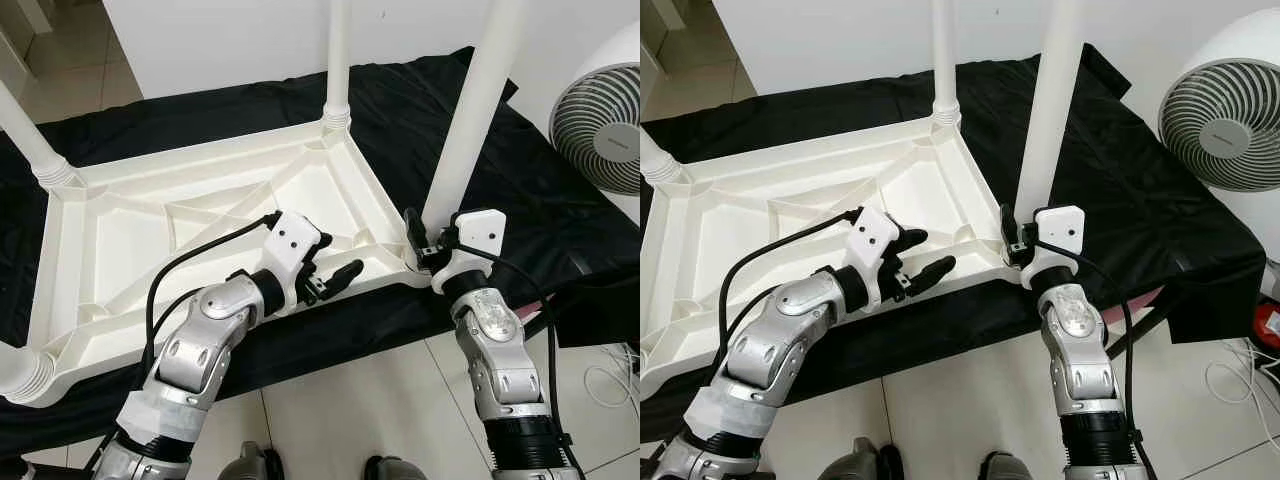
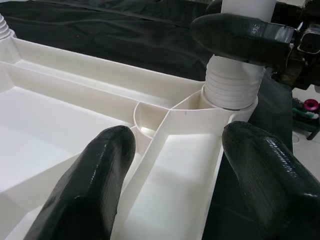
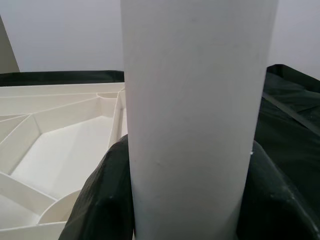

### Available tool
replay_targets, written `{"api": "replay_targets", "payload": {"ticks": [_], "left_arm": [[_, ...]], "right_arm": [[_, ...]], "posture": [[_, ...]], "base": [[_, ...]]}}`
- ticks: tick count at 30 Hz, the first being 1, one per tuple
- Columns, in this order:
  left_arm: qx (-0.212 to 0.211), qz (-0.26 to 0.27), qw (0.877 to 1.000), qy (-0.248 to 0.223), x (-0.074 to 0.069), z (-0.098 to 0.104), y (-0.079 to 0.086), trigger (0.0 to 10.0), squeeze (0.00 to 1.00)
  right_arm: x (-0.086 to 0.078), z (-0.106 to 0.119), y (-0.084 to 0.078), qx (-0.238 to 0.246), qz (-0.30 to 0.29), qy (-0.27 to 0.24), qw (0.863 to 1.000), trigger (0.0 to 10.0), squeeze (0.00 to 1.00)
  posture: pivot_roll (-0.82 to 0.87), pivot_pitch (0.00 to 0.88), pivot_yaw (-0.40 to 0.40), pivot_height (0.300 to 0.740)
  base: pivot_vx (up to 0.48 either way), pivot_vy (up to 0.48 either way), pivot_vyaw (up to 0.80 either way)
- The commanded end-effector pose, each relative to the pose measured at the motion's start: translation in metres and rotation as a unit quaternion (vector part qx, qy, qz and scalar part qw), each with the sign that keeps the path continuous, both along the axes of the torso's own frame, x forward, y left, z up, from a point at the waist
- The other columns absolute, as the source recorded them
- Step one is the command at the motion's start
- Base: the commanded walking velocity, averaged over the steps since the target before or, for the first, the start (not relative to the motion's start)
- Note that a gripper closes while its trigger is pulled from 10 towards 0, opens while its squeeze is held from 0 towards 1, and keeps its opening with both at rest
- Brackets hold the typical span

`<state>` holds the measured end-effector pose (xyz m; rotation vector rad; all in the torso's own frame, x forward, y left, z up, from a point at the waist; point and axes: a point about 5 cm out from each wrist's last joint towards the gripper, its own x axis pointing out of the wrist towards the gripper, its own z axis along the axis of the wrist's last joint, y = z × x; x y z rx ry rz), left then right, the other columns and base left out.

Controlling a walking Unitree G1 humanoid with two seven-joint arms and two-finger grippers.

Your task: Building children table

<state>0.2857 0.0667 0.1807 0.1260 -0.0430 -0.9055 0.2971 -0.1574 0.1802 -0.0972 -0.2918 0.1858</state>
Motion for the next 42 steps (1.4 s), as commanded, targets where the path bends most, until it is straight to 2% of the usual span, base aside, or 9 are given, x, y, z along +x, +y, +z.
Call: {"api": "replay_targets", "payload": {"ticks": [1,4,8,19,26,30,33,37,42], "left_arm": [[0.0,-0.001,1.0,0.002,-0.003,0.0,-0.001,10.0,0.0],[0.001,0.001,1.0,0.003,-0.003,-0.001,0.0,10.0,0.0],[0.002,0.001,1.0,0.004,-0.003,0.0,0.0,10.0,0.0],[0.003,0.004,1.0,0.004,-0.002,0.001,0.002,10.0,0.0],[0.001,0.004,1.0,0.003,-0.002,0.003,0.003,10.0,0.0],[0.004,0.003,1.0,0.002,-0.002,0.004,0.003,10.0,0.0],[0.004,0.003,1.0,0.001,-0.002,0.004,0.003,10.0,0.0],[0.006,0.002,1.0,0.001,-0.002,0.005,0.003,10.0,0.0],[0.006,0.001,1.0,0.001,-0.002,0.005,0.004,10.0,0.0]], "right_arm": [[-0.002,-0.018,0.0,0.003,0.004,0.04,0.999,10.0,0.0],[-0.009,-0.03,0.001,-0.026,0.027,0.043,0.998,10.0,0.0],[-0.011,-0.033,0.0,-0.036,0.031,0.04,0.998,10.0,0.0],[-0.024,-0.04,-0.008,-0.12,0.062,-0.009,0.991,10.0,0.0],[-0.028,-0.046,-0.007,-0.129,0.075,-0.016,0.989,10.0,0.0],[-0.034,-0.052,-0.006,-0.079,0.095,-0.009,0.992,10.0,0.0],[-0.034,-0.053,-0.006,-0.072,0.094,-0.008,0.993,10.0,0.0],[-0.034,-0.062,-0.012,-0.015,0.084,0.018,0.996,10.0,0.0],[-0.033,-0.067,-0.014,0.0,0.074,0.029,0.997,10.0,0.0]], "posture": [[-0.09,0.111,0.055,0.74],[-0.09,0.108,0.059,0.74],[-0.09,0.108,0.059,0.74],[-0.09,0.126,0.079,0.74],[-0.09,0.132,0.083,0.74],[-0.08,0.135,0.089,0.74],[-0.08,0.135,0.089,0.74],[-0.08,0.135,0.096,0.74],[-0.08,0.135,0.1,0.74]], "base": [[0.0,0.0,0.0],[0.0,0.0,0.0],[0.0,0.0,0.0],[0.0,0.0,0.0],[0.0,0.0,0.0],[0.0,0.0,0.0],[0.0,0.0,0.0],[0.0,0.0,0.0],[0.0,0.0,0.0]]}}
